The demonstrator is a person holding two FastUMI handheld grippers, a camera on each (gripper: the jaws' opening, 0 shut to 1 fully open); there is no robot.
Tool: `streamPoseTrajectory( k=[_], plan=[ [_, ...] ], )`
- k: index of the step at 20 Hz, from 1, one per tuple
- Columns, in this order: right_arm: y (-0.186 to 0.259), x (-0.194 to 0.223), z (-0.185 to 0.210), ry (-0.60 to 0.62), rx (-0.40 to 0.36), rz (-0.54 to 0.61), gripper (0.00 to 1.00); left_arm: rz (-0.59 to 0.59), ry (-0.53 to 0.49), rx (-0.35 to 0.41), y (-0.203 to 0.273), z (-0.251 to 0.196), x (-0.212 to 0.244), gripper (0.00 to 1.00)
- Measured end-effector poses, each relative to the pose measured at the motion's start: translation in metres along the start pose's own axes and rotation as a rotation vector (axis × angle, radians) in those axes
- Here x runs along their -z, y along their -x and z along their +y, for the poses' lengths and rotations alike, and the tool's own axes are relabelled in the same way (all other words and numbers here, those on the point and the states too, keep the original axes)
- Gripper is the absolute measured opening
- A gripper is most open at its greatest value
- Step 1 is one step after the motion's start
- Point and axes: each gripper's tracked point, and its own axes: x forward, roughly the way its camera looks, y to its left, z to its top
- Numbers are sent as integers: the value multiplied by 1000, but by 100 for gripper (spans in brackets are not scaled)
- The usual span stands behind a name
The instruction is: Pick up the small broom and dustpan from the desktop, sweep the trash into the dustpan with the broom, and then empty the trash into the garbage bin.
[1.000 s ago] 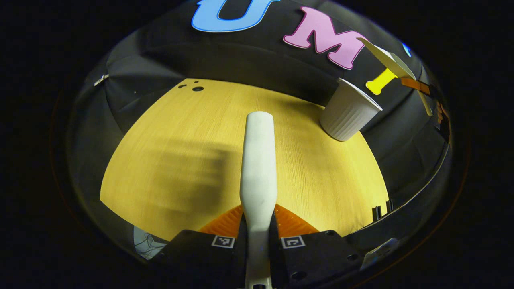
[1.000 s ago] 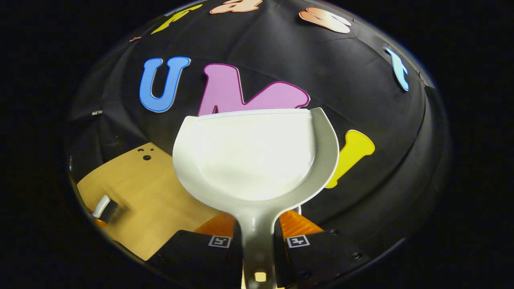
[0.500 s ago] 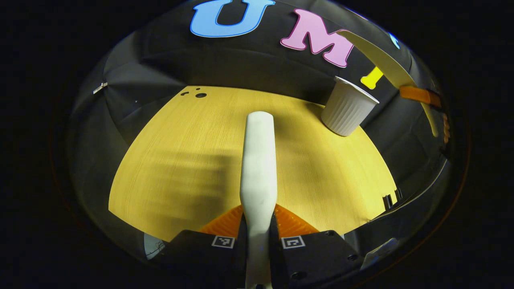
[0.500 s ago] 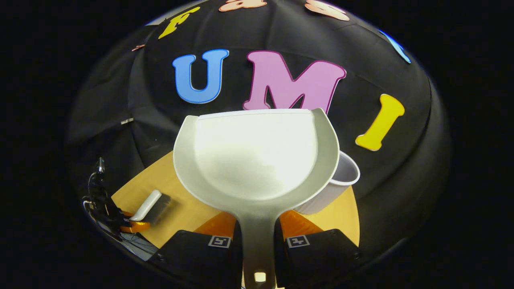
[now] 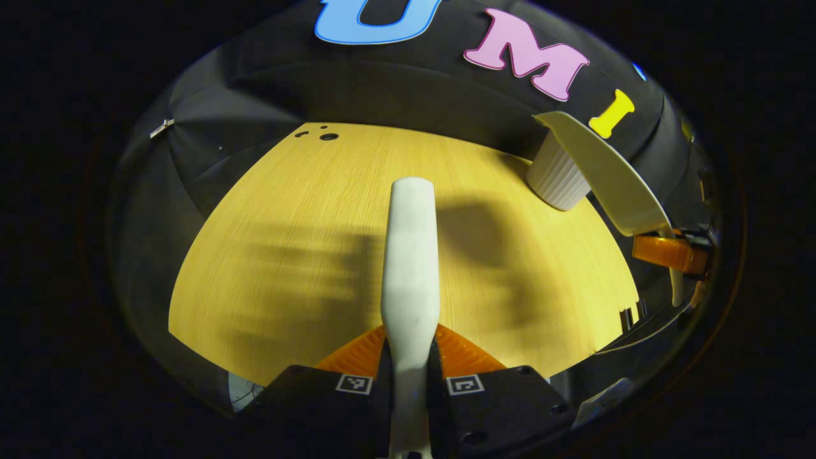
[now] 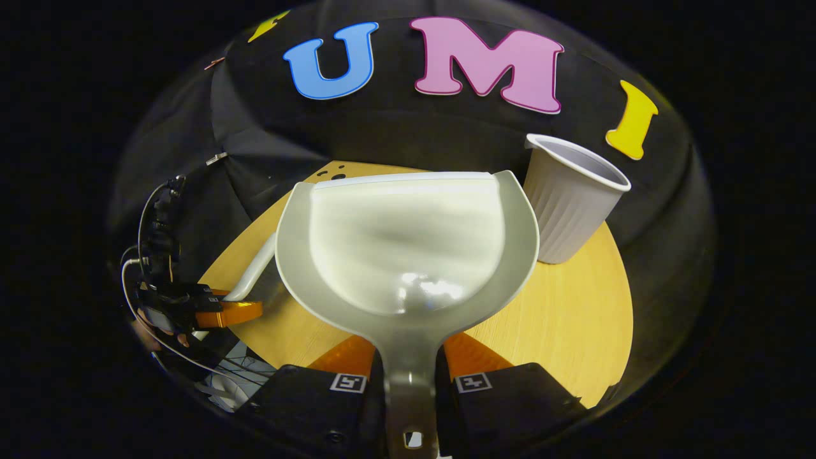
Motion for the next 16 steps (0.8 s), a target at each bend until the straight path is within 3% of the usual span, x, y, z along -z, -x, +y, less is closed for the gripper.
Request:
streamPoseTrajectory(
  k=[3,4,5,8,9,10,11,16],
  plan=[
    [-28,28,-15,-48,14,57,32,20,-23,-18,-16,0,-7,27],
    [-40,34,-19,-60,17,76,39,27,-28,-26,-21,-2,-10,28],
    [-49,41,-23,-73,21,83,32,37,-32,-32,-27,-3,-12,29],
    [-69,59,-34,-80,40,108,39,72,-46,-55,-49,-6,-18,27],
    [-78,67,-36,-86,42,125,36,82,-55,-63,-56,-8,-20,27],
    [-86,73,-37,-94,40,144,39,91,-64,-71,-64,-7,-22,27],
    [-93,80,-38,-102,39,162,32,101,-71,-82,-70,-7,-24,27],
    [-116,100,-44,-145,32,222,36,123,-137,-143,-93,-10,-33,28]
  ],
)
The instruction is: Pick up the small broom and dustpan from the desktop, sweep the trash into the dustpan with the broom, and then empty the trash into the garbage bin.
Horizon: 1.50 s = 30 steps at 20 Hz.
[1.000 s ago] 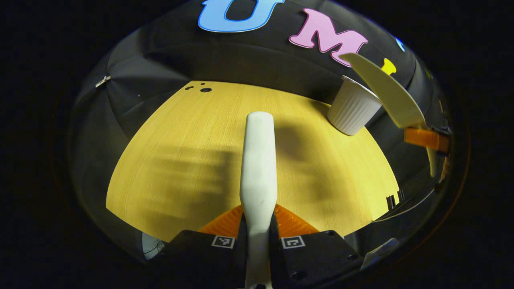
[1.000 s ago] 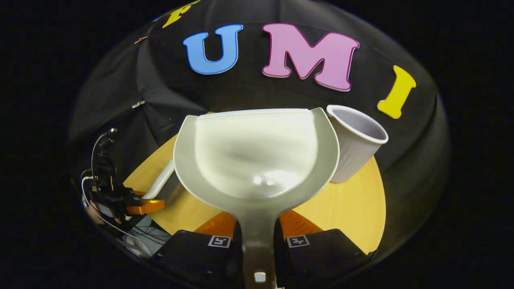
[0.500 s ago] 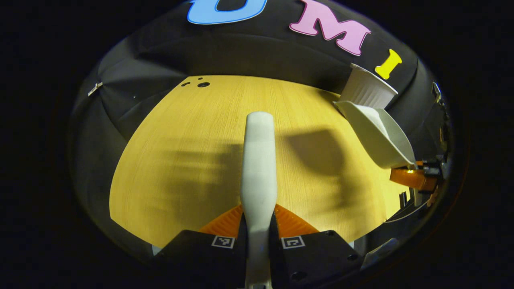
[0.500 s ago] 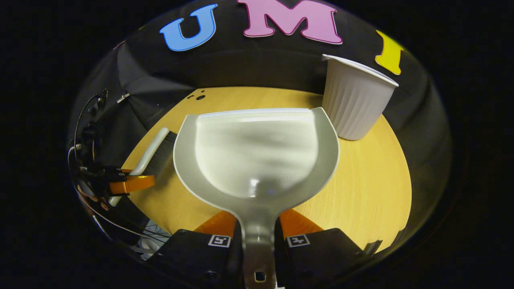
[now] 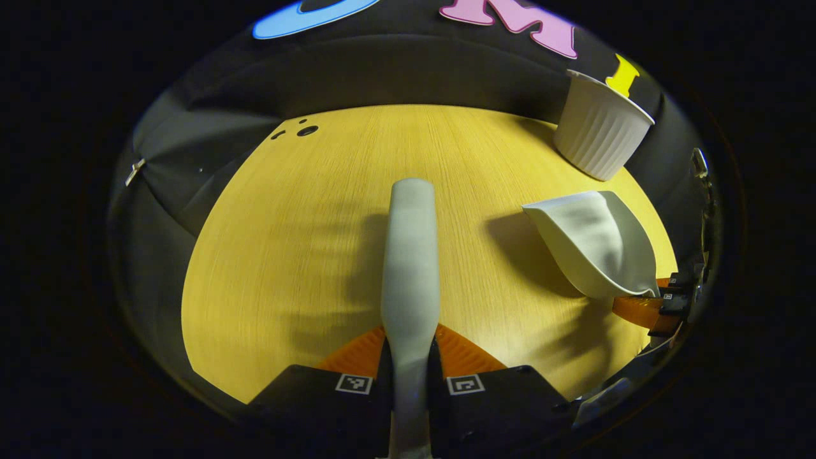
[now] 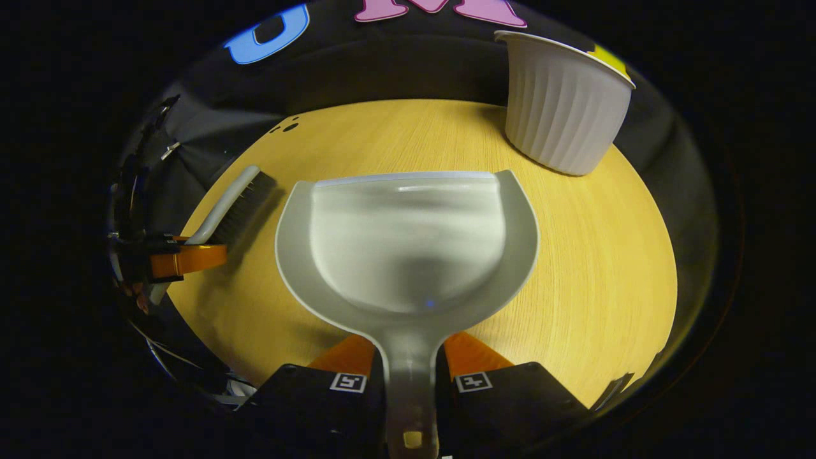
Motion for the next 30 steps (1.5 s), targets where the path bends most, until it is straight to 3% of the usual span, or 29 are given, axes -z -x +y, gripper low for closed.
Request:
streamPoseTrajectory(
  k=[8,9,11,12,13,14,17,18,21,30],
  plan=[
    [-16,4,-11,-36,1,26,36,55,2,-57,-32,-2,-2,29],
    [-16,3,-9,-25,-3,29,41,61,9,-65,-33,-3,-2,29],
    [-15,1,0,-12,-52,34,34,67,15,-84,-32,-3,-1,30],
    [-13,0,2,-7,-62,38,42,66,12,-89,-32,-2,-3,27],
    [-13,0,4,-2,-76,43,43,57,13,-83,-31,-5,-6,34],
    [-11,-1,9,-5,-98,47,55,47,25,-62,-31,-12,-9,36],
    [-3,-11,6,-33,-97,12,100,16,71,-13,-12,-23,-12,82],
    [4,-18,3,-38,-87,-13,99,-2,72,-19,-2,-24,-15,99],
    [36,-36,-6,-42,-48,-101,99,-99,86,-14,40,-31,-30,96],
    [194,-111,-8,8,31,-567,99,-540,126,-25,216,-45,-64,96]
  ],
)
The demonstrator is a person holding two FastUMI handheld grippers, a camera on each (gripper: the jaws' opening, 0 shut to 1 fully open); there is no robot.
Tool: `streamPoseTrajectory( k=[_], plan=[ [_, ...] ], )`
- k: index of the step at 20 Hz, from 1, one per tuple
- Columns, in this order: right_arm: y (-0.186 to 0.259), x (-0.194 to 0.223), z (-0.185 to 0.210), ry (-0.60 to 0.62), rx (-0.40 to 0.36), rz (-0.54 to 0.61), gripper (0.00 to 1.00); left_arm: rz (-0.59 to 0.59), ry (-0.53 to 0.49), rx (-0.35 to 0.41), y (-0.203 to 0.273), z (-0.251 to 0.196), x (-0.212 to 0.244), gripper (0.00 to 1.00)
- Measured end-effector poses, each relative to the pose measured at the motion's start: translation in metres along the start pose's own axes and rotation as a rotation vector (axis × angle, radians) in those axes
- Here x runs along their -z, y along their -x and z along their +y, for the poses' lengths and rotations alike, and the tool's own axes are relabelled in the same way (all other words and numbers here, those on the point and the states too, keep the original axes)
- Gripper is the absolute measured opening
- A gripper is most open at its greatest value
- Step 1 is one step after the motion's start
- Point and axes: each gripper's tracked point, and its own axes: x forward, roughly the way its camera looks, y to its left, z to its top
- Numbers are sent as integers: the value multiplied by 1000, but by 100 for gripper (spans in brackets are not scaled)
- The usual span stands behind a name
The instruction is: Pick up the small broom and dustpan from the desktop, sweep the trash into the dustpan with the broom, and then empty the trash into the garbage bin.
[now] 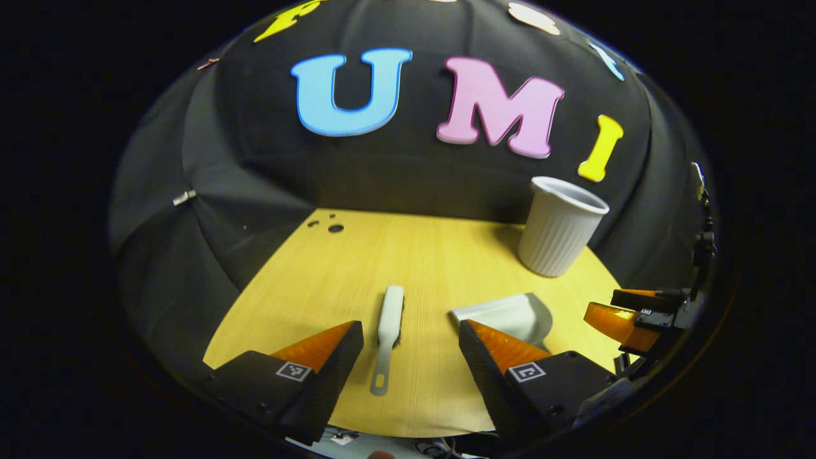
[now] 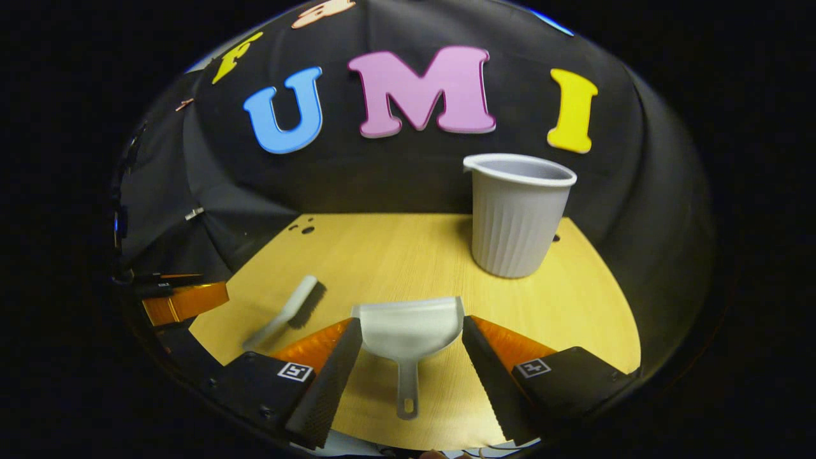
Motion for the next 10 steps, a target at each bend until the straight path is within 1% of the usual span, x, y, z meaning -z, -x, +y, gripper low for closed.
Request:
streamPoseTrajectory(
  k=[1,2,5,8,10],
  plan=[
    [13,-6,8,5,2,-42,99,-45,4,2,17,-1,-10,96],
    [28,-27,-3,10,5,-83,99,-90,10,2,34,-2,-19,96],
    [75,-50,-6,26,27,-184,98,-203,13,-5,76,-4,-34,96],
    [109,-51,-11,64,46,-225,99,-253,26,4,100,-7,-28,96],
    [123,-48,-17,99,61,-231,98,-268,33,15,110,-8,-23,96]
  ],
)
